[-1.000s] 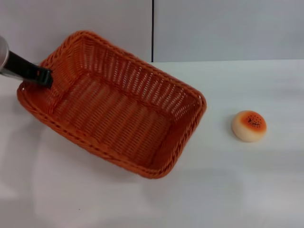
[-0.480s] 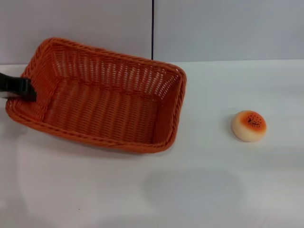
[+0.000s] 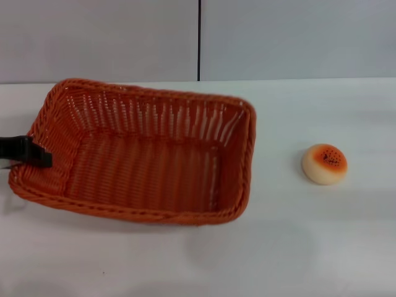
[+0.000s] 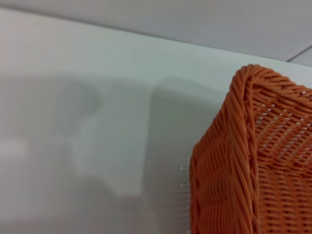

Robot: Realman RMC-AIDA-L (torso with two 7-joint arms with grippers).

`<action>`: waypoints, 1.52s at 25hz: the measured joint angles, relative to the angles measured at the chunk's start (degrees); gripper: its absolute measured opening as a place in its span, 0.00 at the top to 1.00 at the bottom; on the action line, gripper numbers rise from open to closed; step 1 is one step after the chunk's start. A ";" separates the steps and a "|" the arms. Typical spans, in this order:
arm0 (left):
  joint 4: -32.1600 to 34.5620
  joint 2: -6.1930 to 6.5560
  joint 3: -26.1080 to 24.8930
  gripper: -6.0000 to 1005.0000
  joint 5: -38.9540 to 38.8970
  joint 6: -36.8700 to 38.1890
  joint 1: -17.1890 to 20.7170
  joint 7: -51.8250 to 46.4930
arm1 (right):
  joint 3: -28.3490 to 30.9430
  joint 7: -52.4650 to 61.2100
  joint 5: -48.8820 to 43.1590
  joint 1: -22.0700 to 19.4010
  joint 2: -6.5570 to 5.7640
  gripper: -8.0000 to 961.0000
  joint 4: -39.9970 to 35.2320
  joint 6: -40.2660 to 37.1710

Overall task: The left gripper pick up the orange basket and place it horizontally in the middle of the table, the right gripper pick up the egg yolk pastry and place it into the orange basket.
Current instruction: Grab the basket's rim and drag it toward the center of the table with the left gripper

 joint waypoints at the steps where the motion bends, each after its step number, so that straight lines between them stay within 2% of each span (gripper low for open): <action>1: 0.16 0.00 -0.01 0.84 -1.36 -0.43 0.95 0.00 | -0.32 -0.01 -0.11 0.15 0.17 0.33 -0.01 -0.08; 7: 0.54 0.00 1.33 0.84 -8.13 -6.24 6.20 -0.04 | -0.64 -0.01 -0.14 0.35 0.35 0.33 -0.05 -0.21; 15: 0.44 0.06 7.39 0.84 -8.68 -13.01 8.81 -0.06 | -1.31 0.01 -0.13 0.13 0.32 0.33 -0.07 -0.28; 24: -0.89 0.46 9.24 0.84 -8.57 -16.42 8.37 0.03 | -2.03 0.05 -0.04 -0.17 -0.81 0.33 0.41 0.00; 30: -4.65 0.70 9.14 0.84 -8.66 -18.33 8.07 0.19 | -2.04 0.05 -0.12 0.39 -1.39 0.33 0.97 0.08; 38: -9.73 0.98 4.91 0.76 -11.22 -19.53 5.84 1.61 | -2.10 -0.37 -0.33 0.99 -2.35 0.34 2.92 0.08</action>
